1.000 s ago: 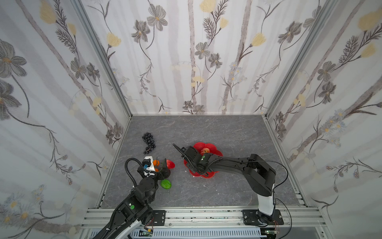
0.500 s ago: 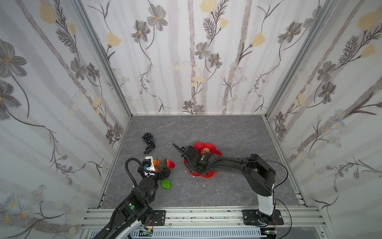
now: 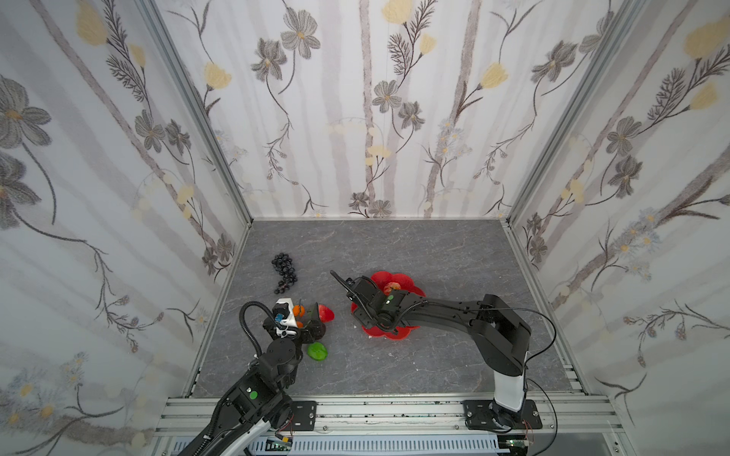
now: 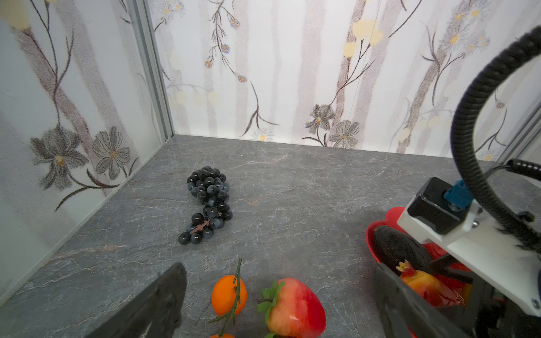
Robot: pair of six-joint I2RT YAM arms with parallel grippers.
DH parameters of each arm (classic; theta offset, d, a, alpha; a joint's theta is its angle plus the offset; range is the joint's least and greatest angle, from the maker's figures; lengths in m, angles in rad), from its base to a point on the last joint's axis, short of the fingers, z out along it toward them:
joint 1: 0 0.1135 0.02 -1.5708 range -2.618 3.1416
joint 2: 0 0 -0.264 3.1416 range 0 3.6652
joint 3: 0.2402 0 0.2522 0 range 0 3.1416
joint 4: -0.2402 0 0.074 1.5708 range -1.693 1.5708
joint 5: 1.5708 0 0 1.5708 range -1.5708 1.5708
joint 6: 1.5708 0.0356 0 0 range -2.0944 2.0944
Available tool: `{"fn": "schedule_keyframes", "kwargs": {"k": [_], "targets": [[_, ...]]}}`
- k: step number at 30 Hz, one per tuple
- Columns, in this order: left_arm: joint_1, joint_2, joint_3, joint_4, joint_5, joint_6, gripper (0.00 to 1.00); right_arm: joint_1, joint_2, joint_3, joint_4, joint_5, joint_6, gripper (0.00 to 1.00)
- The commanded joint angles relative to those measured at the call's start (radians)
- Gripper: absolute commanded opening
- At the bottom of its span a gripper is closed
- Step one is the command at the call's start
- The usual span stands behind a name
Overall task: Arrange fruit in a fruit bowl
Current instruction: Place the fruit in the fruit bowl, then pick up the fruit from the middle-left of the table.
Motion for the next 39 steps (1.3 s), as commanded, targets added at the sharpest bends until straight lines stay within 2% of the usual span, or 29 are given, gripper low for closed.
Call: {"fn": "schedule_keyframes", "kwargs": {"k": [1, 11, 16, 22, 26, 33, 39], "targets": [[0.001, 0.004, -0.001, 0.019, 0.002, -0.002, 0.99, -0.002, -0.017, 0.011, 0.006, -0.001, 0.012, 0.69], [0.006, 0.067, 0.012, 0.034, 0.026, -0.011, 0.99, 0.003, -0.078, 0.023, -0.047, -0.009, 0.016, 0.76], [0.016, 0.154, 0.046, 0.026, 0.043, -0.035, 0.98, 0.008, -0.178, -0.001, -0.08, -0.012, 0.017, 0.77], [0.037, 0.281, 0.116, -0.02, 0.097, -0.095, 0.97, 0.006, -0.366, -0.119, -0.068, -0.001, 0.021, 0.79], [0.05, 0.383, 0.195, -0.109, 0.097, -0.185, 0.97, -0.015, -0.505, -0.23, -0.036, 0.008, 0.035, 0.8], [0.071, 0.537, 0.346, -0.396, 0.06, -0.398, 0.95, -0.1, -0.735, -0.472, 0.074, 0.008, 0.087, 0.82], [0.109, 0.617, 0.413, -0.58, 0.159, -0.541, 0.92, -0.161, -0.88, -0.661, 0.202, 0.018, 0.139, 0.83]]}}
